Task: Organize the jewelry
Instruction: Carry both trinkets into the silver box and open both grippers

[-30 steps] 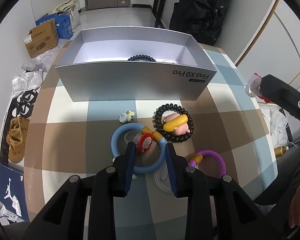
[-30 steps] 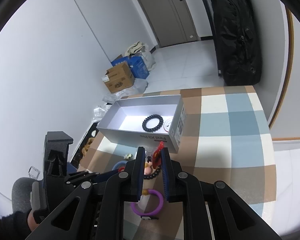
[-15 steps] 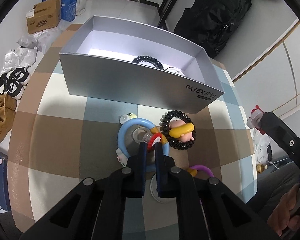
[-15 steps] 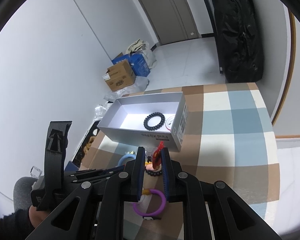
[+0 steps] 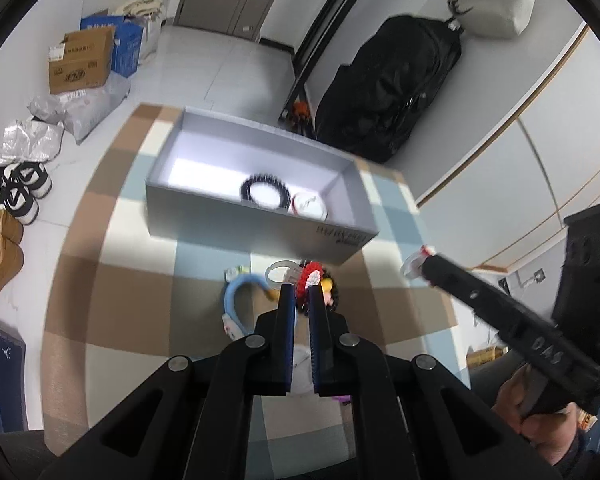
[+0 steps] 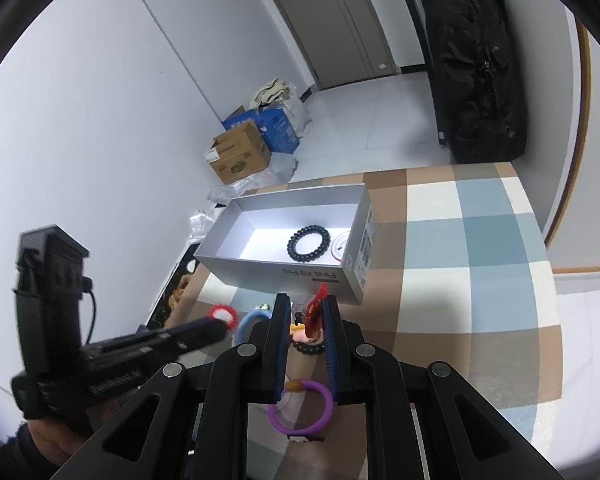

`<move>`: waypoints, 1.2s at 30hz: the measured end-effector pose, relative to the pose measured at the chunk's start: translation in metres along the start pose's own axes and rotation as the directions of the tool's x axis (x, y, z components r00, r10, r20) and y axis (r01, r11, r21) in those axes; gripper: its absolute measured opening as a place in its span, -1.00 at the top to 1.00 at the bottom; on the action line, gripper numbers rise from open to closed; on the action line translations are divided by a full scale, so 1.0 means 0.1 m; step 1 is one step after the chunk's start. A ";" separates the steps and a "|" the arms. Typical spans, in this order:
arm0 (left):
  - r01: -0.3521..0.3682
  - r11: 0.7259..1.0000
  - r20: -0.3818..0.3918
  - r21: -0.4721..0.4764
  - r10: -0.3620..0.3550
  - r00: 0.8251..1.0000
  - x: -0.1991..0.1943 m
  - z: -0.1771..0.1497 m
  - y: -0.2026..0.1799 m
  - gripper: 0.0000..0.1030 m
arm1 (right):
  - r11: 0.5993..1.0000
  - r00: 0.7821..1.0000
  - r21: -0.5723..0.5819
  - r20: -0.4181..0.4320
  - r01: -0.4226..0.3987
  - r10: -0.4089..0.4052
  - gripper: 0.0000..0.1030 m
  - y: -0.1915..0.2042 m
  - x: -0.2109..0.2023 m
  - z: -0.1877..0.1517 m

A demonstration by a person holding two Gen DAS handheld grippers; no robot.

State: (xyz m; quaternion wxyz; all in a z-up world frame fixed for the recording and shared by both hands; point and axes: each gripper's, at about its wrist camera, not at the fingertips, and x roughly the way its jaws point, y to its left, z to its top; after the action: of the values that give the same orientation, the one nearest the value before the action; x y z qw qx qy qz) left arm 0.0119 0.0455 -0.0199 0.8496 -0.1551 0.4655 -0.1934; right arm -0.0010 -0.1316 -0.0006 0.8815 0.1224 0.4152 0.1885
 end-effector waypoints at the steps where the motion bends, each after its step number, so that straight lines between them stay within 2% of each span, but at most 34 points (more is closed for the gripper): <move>1: -0.003 1.000 0.021 0.009 0.003 1.000 -0.02 0.03 -0.04 0.95 | 1.000 1.000 -0.002 0.002 -0.002 0.002 0.71 0.01 0.00 0.01; 7: -0.010 0.999 0.092 0.043 0.006 0.996 -0.11 0.16 -0.13 0.95 | 1.000 0.999 0.001 0.033 -0.023 0.023 0.71 0.03 -0.01 0.13; 16: -0.026 0.999 0.122 0.045 0.021 0.992 -0.02 0.38 -0.05 0.95 | 0.998 0.998 0.021 0.041 -0.056 0.055 0.71 0.06 0.18 0.37; 26: -0.026 1.000 0.091 0.013 0.025 0.996 0.20 0.56 0.03 0.95 | 0.996 0.996 0.024 0.042 -0.084 0.083 0.71 0.03 0.42 0.61; 36: -0.054 0.998 0.047 0.018 0.054 0.997 0.42 0.65 0.04 0.95 | 0.991 0.995 0.092 0.001 -0.099 0.100 0.71 -0.17 0.69 0.70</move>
State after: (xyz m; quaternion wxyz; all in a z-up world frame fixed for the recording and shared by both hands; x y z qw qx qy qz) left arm 0.0889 0.0349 -0.0187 0.8666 -0.1387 0.4478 -0.1712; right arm 0.0977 -0.1210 -0.0104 0.8638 0.1829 0.4184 0.2131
